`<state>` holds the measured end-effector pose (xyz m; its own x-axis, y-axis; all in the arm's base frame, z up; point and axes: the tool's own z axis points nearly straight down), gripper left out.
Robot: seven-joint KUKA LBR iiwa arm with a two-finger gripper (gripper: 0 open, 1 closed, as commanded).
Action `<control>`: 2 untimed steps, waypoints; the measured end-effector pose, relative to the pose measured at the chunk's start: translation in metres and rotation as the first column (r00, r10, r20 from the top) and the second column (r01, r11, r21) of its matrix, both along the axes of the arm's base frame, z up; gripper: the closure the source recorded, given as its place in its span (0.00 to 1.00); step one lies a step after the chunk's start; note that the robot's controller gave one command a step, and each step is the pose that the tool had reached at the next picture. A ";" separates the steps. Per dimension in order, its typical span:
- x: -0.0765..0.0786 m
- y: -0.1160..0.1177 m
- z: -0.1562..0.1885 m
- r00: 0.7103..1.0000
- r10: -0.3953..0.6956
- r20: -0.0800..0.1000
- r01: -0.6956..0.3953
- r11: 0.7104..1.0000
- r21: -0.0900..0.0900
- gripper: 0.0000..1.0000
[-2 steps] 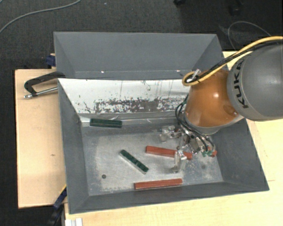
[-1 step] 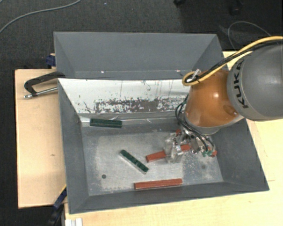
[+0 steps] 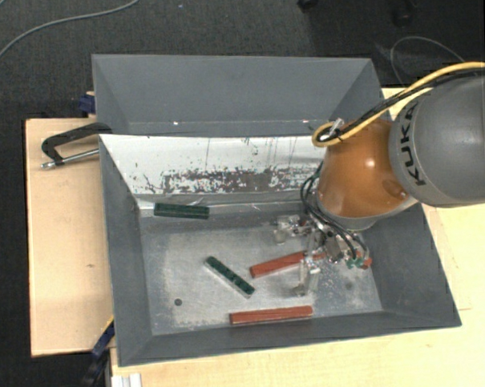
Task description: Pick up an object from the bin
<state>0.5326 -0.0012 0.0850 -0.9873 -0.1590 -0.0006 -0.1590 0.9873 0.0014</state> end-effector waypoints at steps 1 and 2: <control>0.028 -0.008 -0.015 1.000 0.009 0.007 -0.009 1.000 -0.001 0.00; 0.027 -0.008 -0.014 1.000 0.009 0.005 -0.009 1.000 0.000 1.00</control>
Offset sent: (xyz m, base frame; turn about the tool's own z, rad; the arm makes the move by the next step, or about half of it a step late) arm 0.0257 -0.0088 -0.0150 -0.0109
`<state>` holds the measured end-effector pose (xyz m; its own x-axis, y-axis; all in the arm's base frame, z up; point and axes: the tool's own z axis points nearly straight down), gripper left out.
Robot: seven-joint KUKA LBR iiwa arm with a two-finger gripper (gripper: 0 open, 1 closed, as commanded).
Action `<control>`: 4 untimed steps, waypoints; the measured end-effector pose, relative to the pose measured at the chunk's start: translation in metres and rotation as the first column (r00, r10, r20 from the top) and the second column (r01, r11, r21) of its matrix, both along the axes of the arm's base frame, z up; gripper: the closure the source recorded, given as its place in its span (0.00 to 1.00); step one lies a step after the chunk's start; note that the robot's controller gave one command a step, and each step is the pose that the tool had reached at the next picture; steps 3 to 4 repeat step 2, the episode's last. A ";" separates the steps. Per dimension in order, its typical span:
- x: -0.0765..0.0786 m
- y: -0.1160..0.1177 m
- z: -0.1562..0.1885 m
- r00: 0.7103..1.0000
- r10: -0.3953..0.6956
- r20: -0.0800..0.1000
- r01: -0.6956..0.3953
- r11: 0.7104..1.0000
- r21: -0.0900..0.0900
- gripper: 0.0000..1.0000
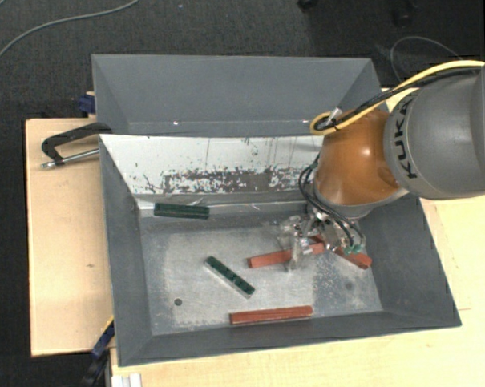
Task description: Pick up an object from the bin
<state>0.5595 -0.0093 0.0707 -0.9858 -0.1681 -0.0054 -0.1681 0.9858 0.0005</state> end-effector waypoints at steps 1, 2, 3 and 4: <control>-0.026 -0.022 0.104 0.998 0.056 0.008 -0.056 0.998 -0.003 1.00; -0.027 -0.037 0.155 0.999 0.045 0.008 -0.045 0.999 -0.003 1.00; -0.027 -0.037 0.155 0.999 0.045 0.008 -0.045 0.999 -0.003 1.00; -0.027 -0.037 0.155 0.999 0.045 0.008 -0.045 0.999 -0.003 1.00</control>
Offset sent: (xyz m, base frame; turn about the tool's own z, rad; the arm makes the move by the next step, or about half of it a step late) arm -0.0284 -0.0211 0.0983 -0.0591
